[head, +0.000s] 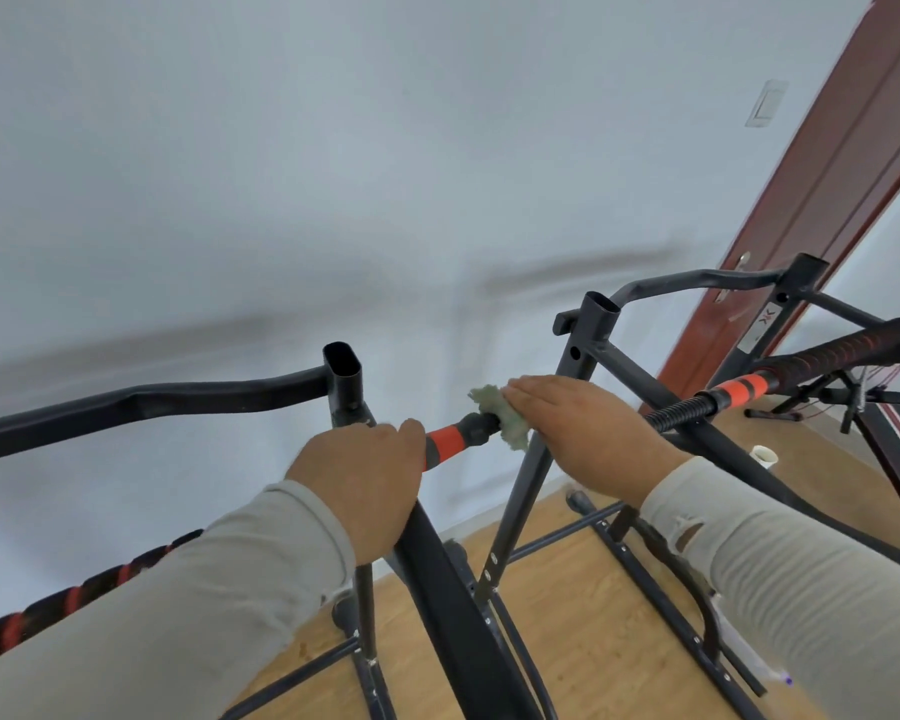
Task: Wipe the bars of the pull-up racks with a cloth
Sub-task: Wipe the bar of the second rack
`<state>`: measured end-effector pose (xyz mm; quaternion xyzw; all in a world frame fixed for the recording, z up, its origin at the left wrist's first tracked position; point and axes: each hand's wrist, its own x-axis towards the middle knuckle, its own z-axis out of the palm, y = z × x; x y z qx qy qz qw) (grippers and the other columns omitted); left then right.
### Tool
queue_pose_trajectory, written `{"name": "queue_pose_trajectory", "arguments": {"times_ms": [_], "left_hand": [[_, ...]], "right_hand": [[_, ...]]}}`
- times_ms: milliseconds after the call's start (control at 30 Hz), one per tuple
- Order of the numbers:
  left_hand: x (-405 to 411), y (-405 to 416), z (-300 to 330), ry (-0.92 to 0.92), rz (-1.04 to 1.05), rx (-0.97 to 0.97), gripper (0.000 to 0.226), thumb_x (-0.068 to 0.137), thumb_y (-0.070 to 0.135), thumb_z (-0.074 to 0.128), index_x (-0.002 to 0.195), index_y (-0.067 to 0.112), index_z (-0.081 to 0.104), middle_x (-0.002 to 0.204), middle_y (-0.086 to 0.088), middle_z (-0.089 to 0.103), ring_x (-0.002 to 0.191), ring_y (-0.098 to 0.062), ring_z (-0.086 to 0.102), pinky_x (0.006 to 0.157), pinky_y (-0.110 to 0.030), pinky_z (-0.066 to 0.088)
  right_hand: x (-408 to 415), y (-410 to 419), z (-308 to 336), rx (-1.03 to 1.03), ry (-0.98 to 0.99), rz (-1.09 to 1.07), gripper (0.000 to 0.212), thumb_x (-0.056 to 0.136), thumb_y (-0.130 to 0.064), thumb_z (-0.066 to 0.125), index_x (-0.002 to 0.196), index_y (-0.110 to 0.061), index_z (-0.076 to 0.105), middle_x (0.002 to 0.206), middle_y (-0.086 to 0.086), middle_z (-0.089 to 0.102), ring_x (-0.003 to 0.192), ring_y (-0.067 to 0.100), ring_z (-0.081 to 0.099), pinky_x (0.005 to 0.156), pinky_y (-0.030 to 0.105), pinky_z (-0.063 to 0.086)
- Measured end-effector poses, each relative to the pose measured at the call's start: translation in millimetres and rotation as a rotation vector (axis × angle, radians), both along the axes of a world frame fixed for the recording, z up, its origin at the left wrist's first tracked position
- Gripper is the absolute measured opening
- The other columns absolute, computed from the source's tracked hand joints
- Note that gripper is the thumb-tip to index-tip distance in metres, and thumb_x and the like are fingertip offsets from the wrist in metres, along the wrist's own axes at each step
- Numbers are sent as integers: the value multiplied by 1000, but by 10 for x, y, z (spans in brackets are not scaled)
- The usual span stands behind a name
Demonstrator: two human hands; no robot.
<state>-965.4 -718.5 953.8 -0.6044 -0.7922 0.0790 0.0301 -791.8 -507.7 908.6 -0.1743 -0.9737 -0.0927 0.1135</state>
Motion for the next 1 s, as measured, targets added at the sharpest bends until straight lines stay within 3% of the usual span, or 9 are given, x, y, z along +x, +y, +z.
{"name": "queue_pose_trajectory", "arguments": {"times_ms": [133, 300, 433, 567, 600, 700, 800, 900, 1000], "left_hand": [[11, 98, -97, 83, -24, 30, 32, 103, 36, 48, 129, 18, 43, 108, -2, 61, 93, -22, 62, 82, -36, 56], [-24, 98, -109, 123, -86, -8, 35, 103, 28, 47, 135, 15, 43, 119, -7, 56, 108, -26, 58, 94, -40, 52], [-17, 93, -163, 78, -55, 50, 32, 104, 31, 46, 132, 16, 42, 117, -6, 58, 105, -23, 59, 94, -37, 52], [-28, 99, -213, 47, -38, 98, 34, 105, 36, 46, 133, 18, 41, 118, -3, 60, 105, -22, 60, 96, -35, 52], [-31, 99, -226, 47, -36, 100, 35, 104, 36, 47, 134, 19, 40, 119, -3, 60, 106, -22, 60, 97, -36, 51], [-41, 106, -249, 46, -39, 113, 38, 104, 38, 46, 137, 20, 40, 121, -2, 61, 107, -21, 60, 98, -36, 51], [-43, 108, -267, 53, -42, 115, 42, 105, 40, 44, 141, 21, 37, 124, -1, 60, 110, -21, 59, 101, -36, 49], [-40, 121, -271, 55, -37, 99, 45, 104, 40, 48, 143, 21, 36, 127, -1, 59, 113, -21, 59, 104, -36, 49], [-44, 125, -261, 61, -25, 75, 48, 103, 40, 50, 144, 21, 34, 130, -1, 58, 116, -21, 59, 105, -37, 48]], "right_hand": [[-135, -163, -46, 50, 9, 6, 62, 78, 1, 77, 136, -9, 61, 132, 7, 69, 122, 26, 65, 109, 40, 46], [14, 8, -51, 108, 39, 56, 64, 76, 6, 76, 137, -9, 61, 132, 6, 68, 122, 26, 65, 108, 41, 46], [83, 211, 59, 27, -31, -117, 60, 90, -3, 66, 147, -19, 51, 145, -1, 58, 134, 19, 53, 118, 33, 32], [-167, -165, 73, -72, 37, -62, 43, 84, 2, 63, 113, -29, 60, 100, -14, 61, 97, 11, 56, 108, 39, 46], [-228, -302, 45, -102, 58, -13, 45, 83, 3, 63, 115, -28, 60, 98, -15, 60, 95, 9, 54, 107, 38, 46], [-209, -434, -55, -133, 137, 111, 59, 83, 6, 65, 137, -17, 59, 126, -1, 69, 120, 19, 61, 114, 36, 39], [31, -62, -30, 4, 61, 22, 71, 76, 10, 70, 141, -17, 57, 138, 2, 65, 126, 23, 61, 116, 37, 32], [136, 225, 119, -8, -33, -168, 62, 85, 4, 65, 141, -21, 56, 138, -3, 63, 123, 23, 60, 114, 38, 40], [30, 199, 188, -59, -82, -244, 42, 85, 0, 63, 119, -24, 59, 116, -6, 63, 109, 21, 58, 94, 34, 51]]}}
